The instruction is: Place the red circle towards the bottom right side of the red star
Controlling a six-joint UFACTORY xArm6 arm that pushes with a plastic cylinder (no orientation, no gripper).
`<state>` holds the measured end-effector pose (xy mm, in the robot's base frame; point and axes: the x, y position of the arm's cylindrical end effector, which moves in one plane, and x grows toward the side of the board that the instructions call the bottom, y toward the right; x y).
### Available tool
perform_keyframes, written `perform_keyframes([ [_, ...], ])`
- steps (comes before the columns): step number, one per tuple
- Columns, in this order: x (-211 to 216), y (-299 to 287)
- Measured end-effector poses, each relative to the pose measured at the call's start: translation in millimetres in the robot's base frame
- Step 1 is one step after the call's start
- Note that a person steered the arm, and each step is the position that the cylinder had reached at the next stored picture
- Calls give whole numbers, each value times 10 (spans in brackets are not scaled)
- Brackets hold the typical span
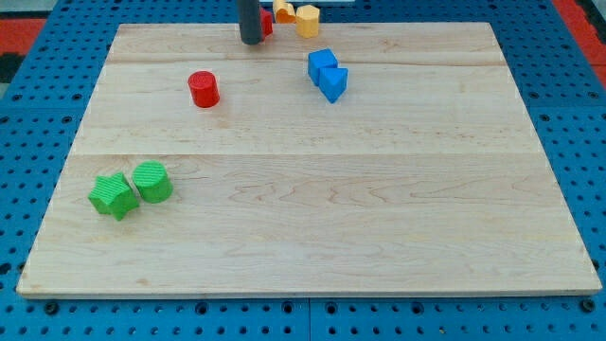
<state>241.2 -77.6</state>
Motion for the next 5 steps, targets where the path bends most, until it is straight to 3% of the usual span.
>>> perform_keyframes([
  [1, 560, 142],
  [3, 1215, -399],
  [5, 714, -722],
])
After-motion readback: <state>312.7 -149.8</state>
